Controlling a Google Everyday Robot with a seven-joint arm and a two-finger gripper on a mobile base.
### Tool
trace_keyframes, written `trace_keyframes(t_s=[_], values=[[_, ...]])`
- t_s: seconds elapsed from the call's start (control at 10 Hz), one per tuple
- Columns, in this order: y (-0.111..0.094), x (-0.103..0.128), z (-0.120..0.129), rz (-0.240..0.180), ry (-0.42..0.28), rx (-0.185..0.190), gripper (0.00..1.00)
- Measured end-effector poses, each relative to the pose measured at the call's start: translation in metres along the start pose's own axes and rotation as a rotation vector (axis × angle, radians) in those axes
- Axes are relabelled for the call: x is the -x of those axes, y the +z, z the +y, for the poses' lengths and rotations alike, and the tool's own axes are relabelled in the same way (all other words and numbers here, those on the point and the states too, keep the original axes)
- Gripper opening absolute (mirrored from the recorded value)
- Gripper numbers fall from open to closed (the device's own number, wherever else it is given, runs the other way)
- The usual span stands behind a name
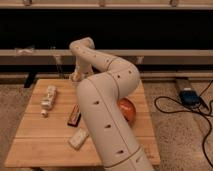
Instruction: Place the ceramic cup in the ceramic bowl
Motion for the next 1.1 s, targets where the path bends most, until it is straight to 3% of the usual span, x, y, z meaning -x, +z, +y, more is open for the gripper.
trace_keyframes(t_s=[0.4, 0.6, 1.1], values=[[-0.021, -0.008, 0.01, -0.032, -0.038, 0.085, 0.18], [-0.034, -0.016, 0.008, -0.048, -0.044, 0.13, 0.02], [-0.082, -0.061, -0.025, -0.109, -0.016, 0.208, 0.0]])
